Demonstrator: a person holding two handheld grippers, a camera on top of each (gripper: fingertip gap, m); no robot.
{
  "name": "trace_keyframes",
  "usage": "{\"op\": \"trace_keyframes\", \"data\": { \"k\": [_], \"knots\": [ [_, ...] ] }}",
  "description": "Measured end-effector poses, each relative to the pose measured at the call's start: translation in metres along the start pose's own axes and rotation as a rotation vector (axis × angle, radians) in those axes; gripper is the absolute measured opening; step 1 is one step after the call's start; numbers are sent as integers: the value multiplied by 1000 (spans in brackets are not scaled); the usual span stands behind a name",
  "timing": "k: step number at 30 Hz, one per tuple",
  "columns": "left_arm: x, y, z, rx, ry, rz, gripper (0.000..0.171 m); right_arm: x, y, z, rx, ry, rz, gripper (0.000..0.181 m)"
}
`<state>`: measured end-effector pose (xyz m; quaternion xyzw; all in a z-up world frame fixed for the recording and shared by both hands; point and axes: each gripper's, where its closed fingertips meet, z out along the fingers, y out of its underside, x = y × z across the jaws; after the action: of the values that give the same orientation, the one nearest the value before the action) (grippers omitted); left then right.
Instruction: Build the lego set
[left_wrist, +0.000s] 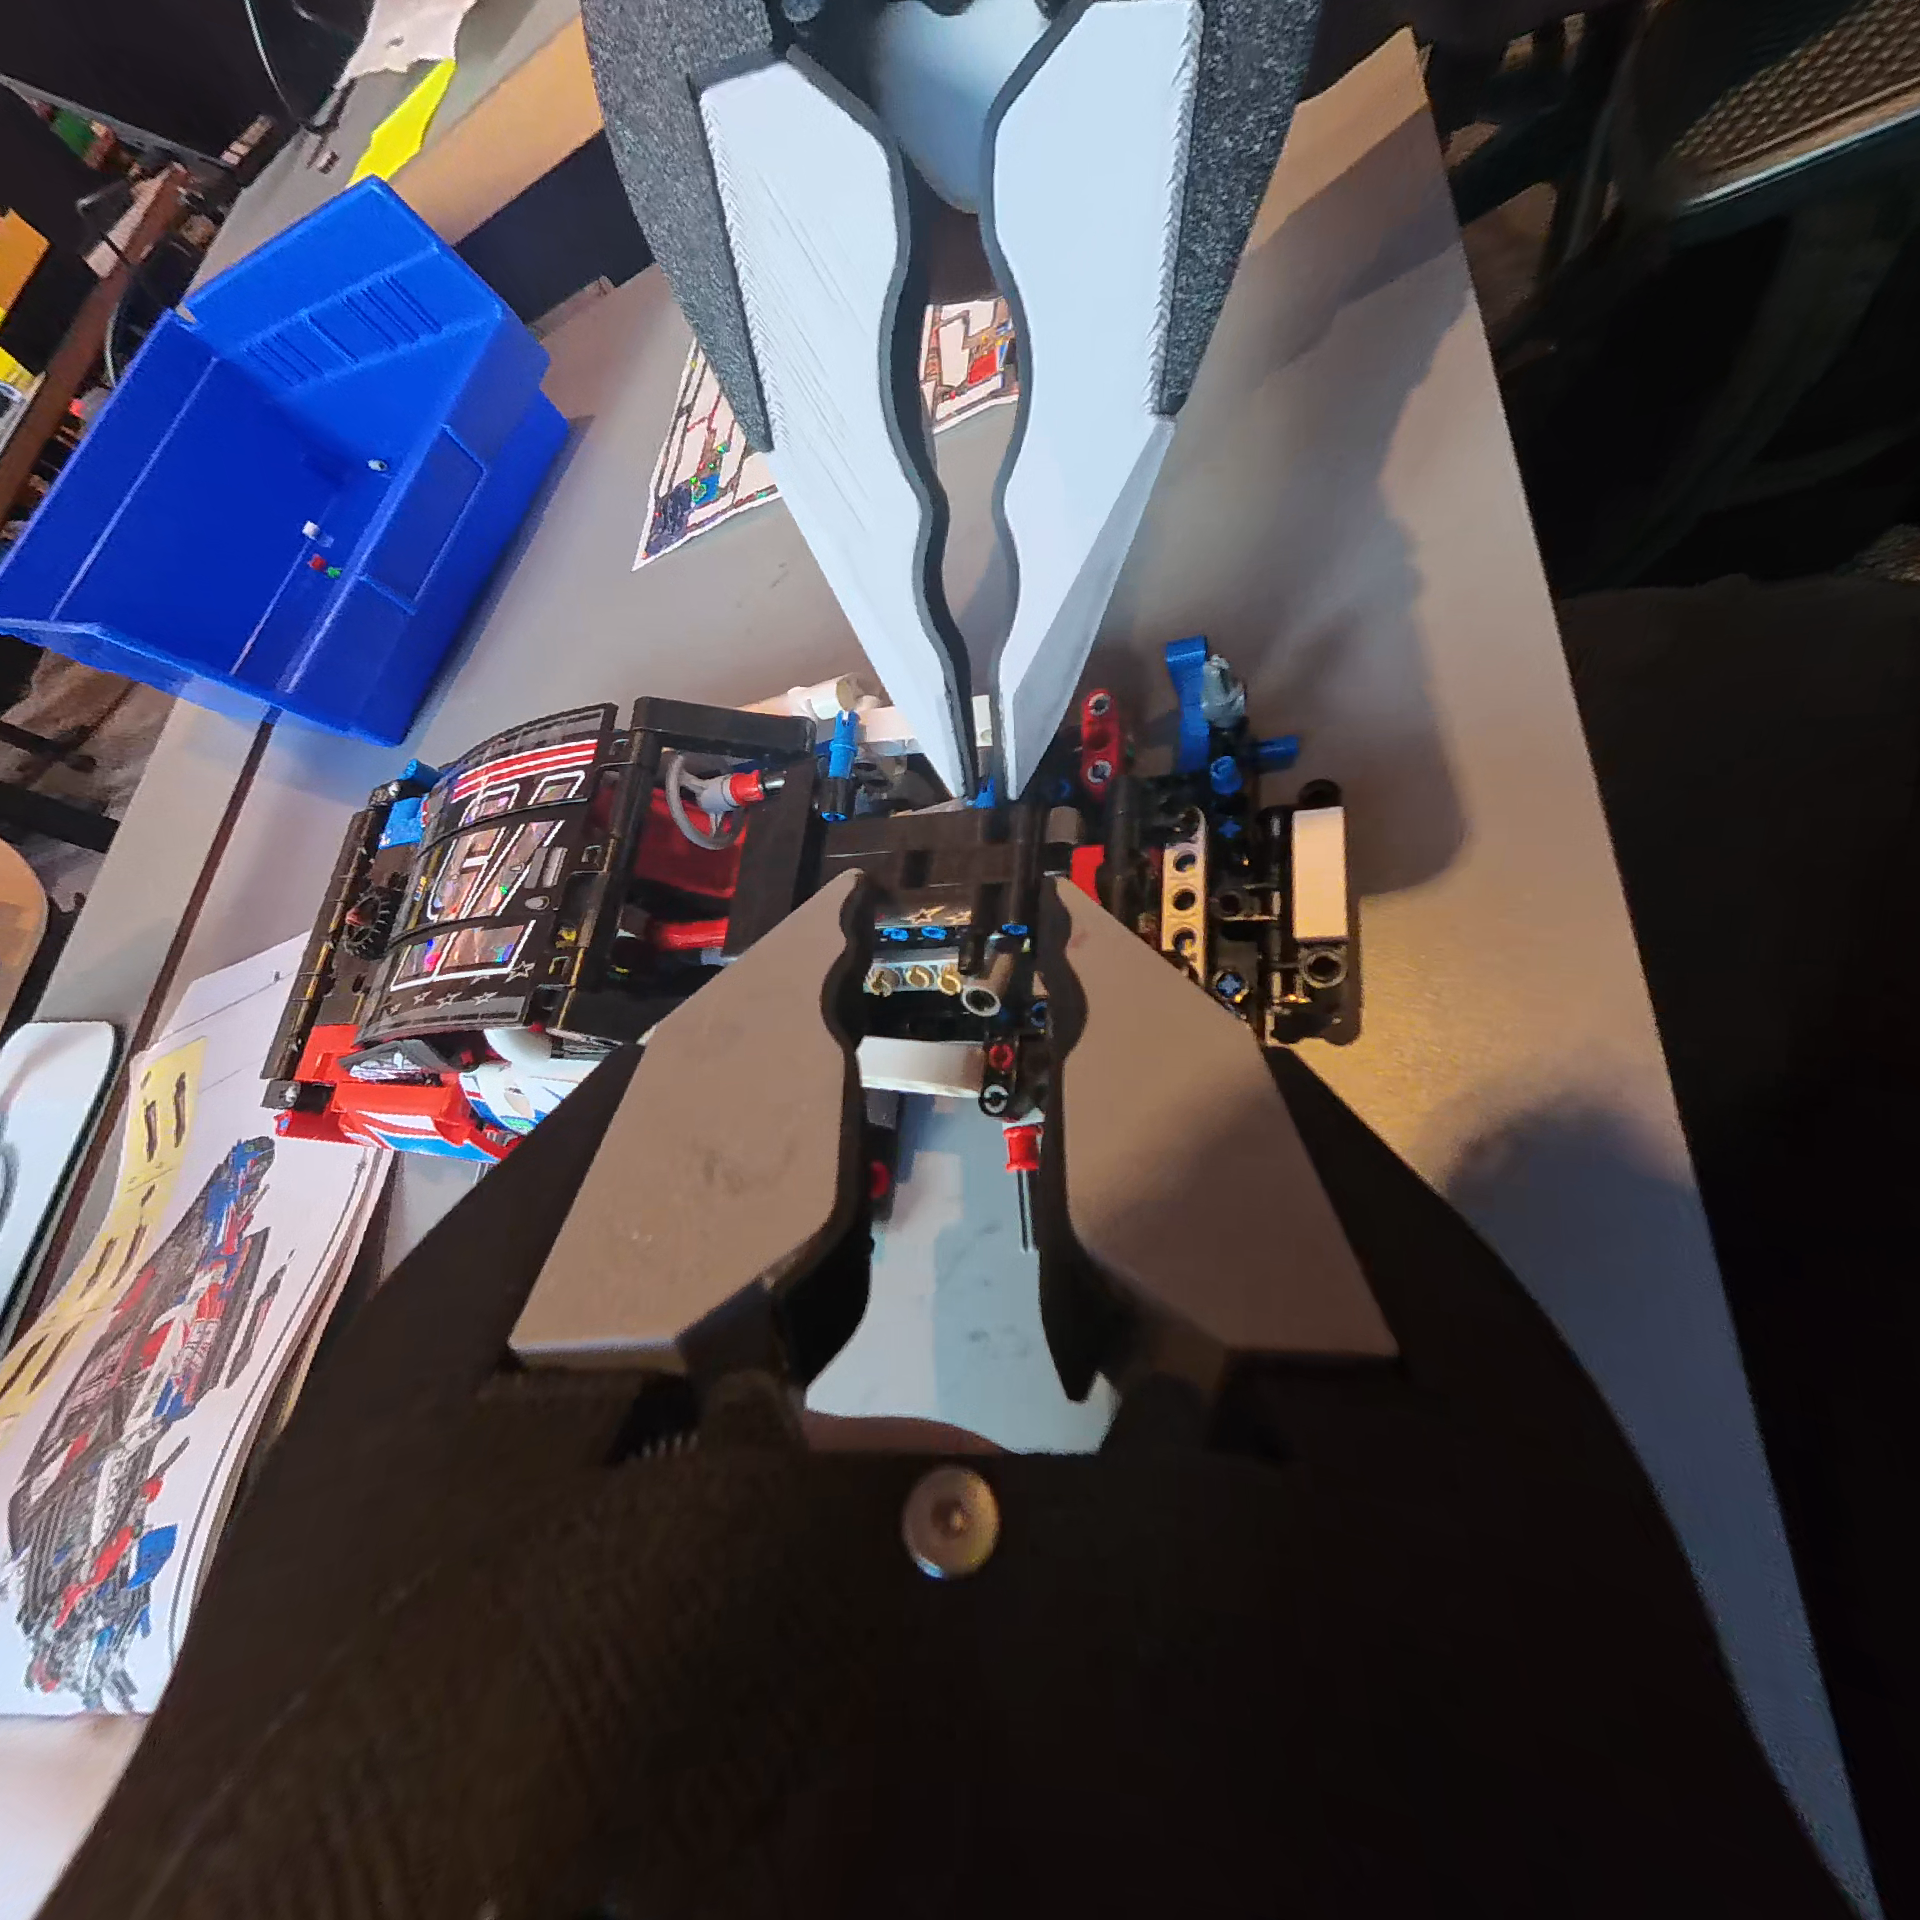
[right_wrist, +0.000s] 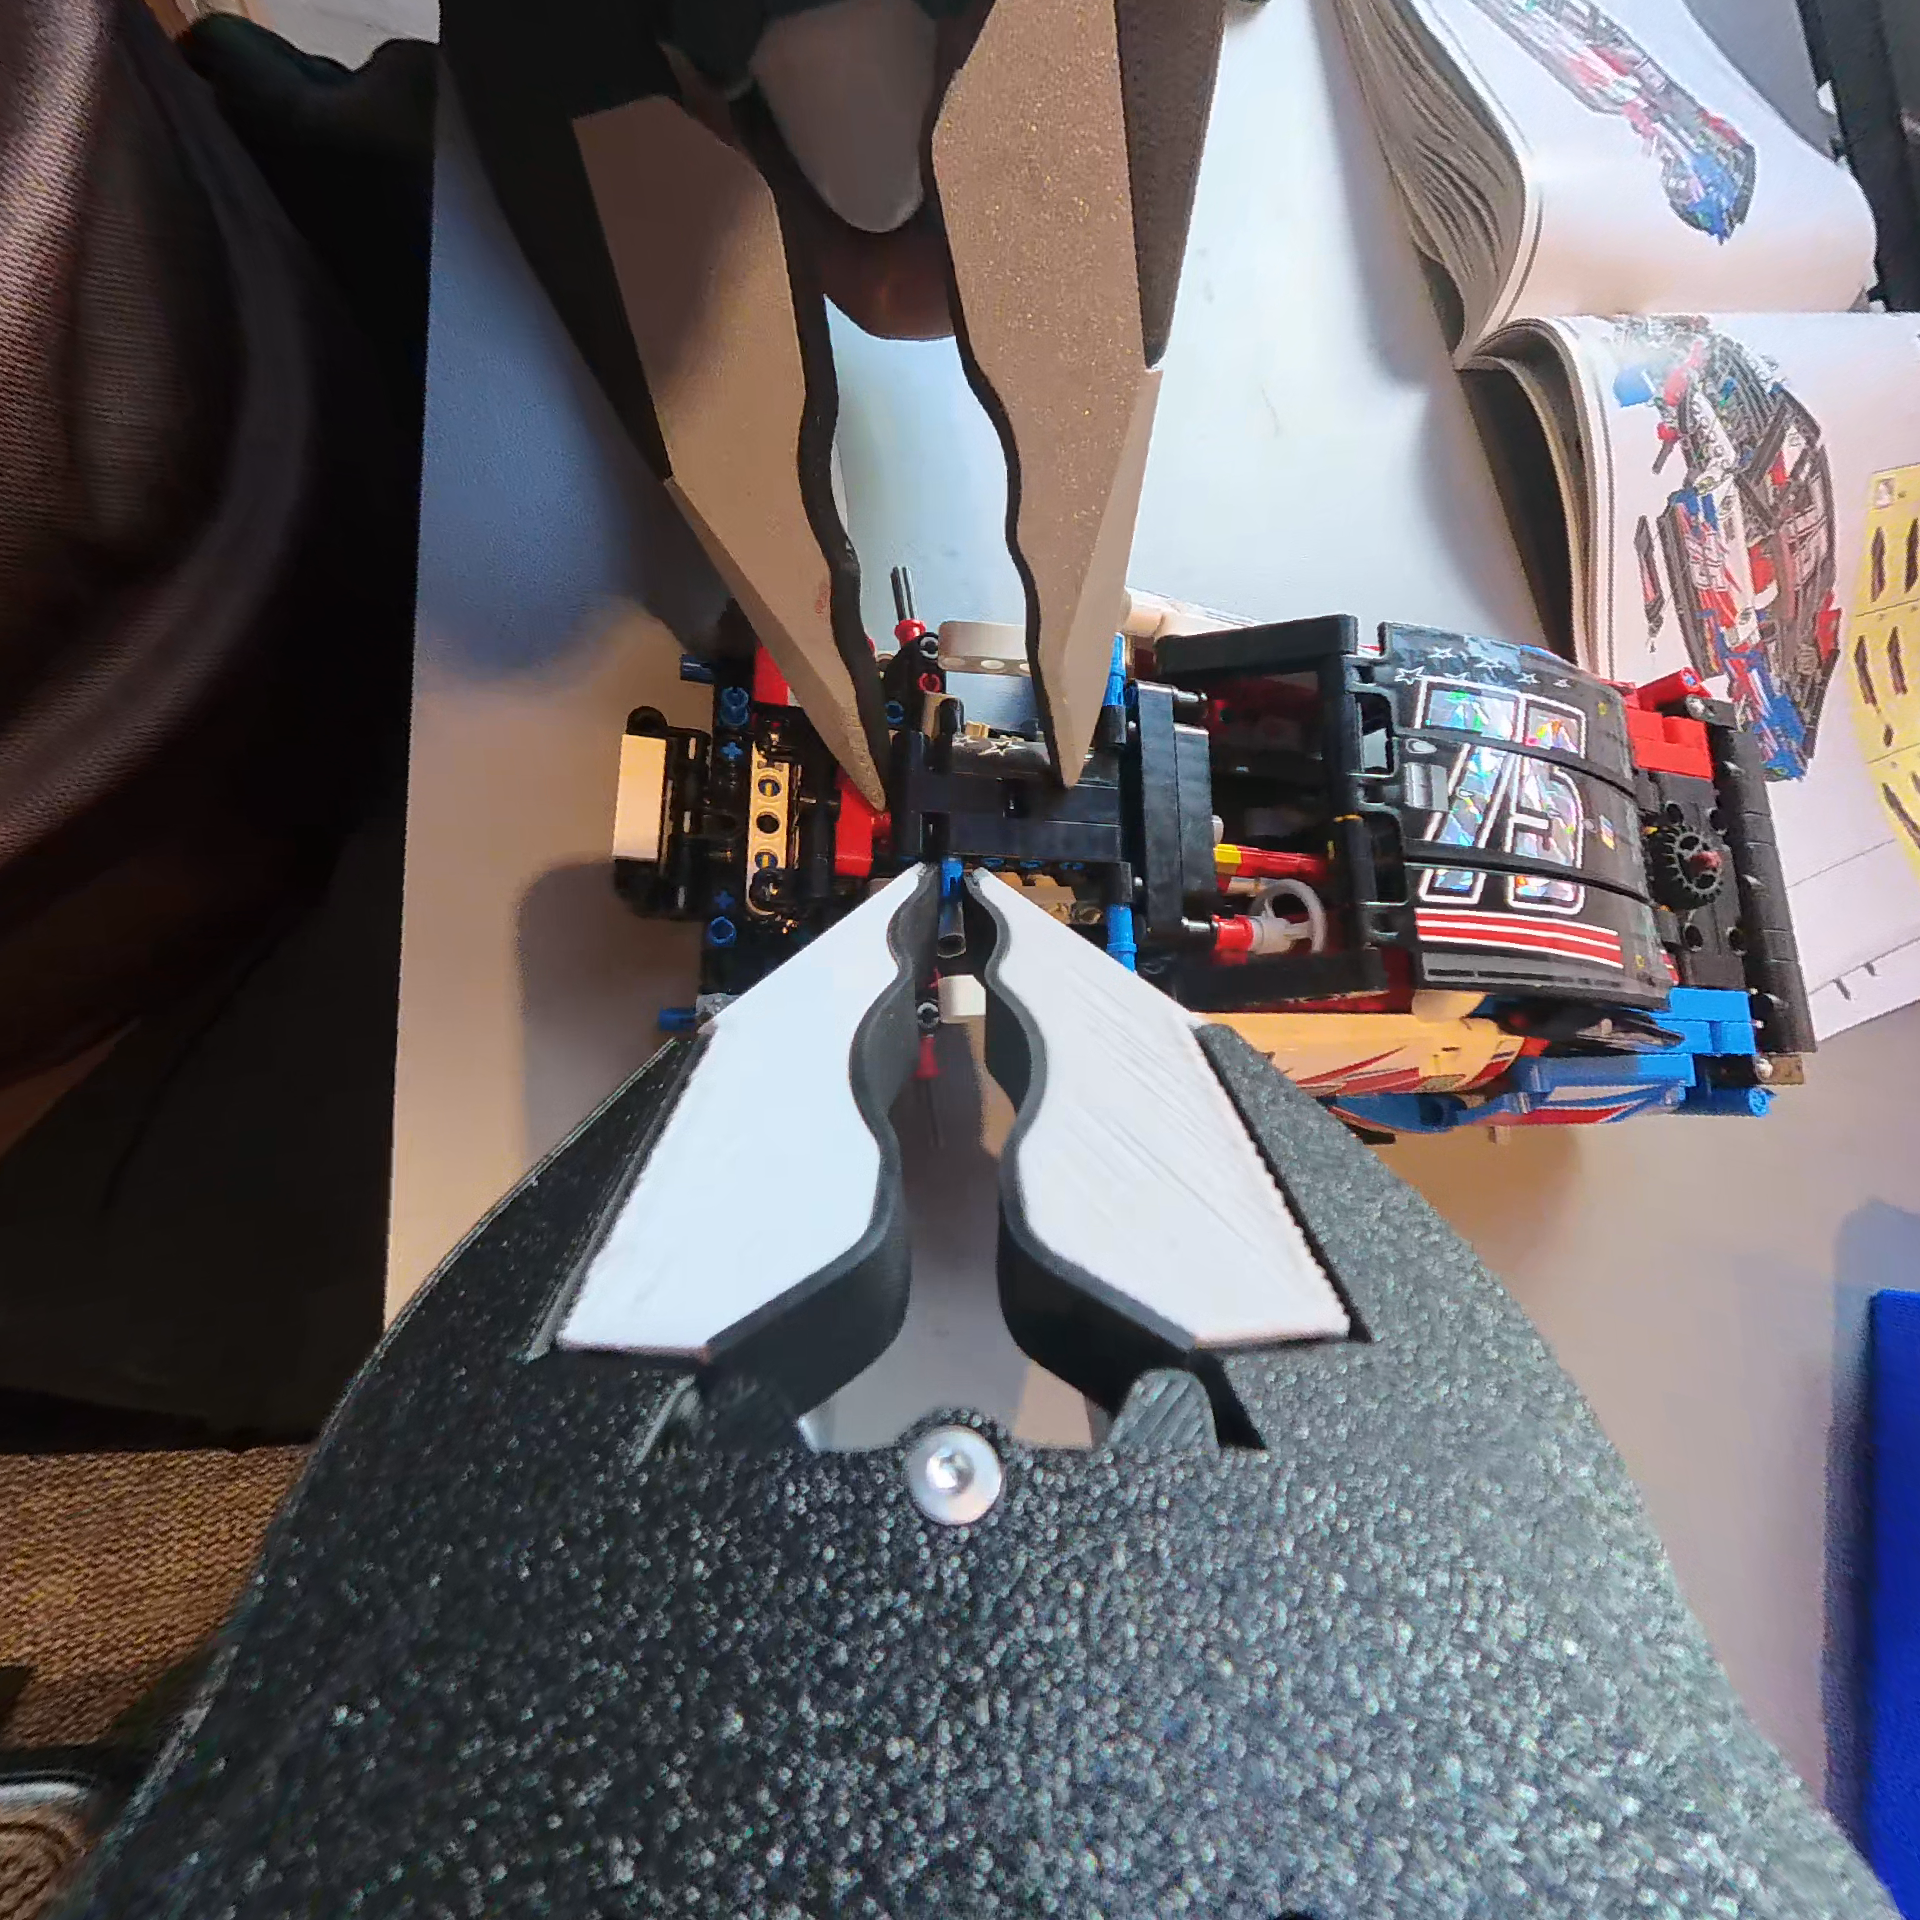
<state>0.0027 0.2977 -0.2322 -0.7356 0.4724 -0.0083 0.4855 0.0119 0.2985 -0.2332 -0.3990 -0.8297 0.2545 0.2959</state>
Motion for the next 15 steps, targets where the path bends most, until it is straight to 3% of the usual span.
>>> {"op": "trace_keyframes", "data": {
  "k": [15],
  "knots": [
    [-1, 0, 0, 11, -6, -1, 30, 0, 0, 0, 15, 53, -52, 5]
  ]
}}
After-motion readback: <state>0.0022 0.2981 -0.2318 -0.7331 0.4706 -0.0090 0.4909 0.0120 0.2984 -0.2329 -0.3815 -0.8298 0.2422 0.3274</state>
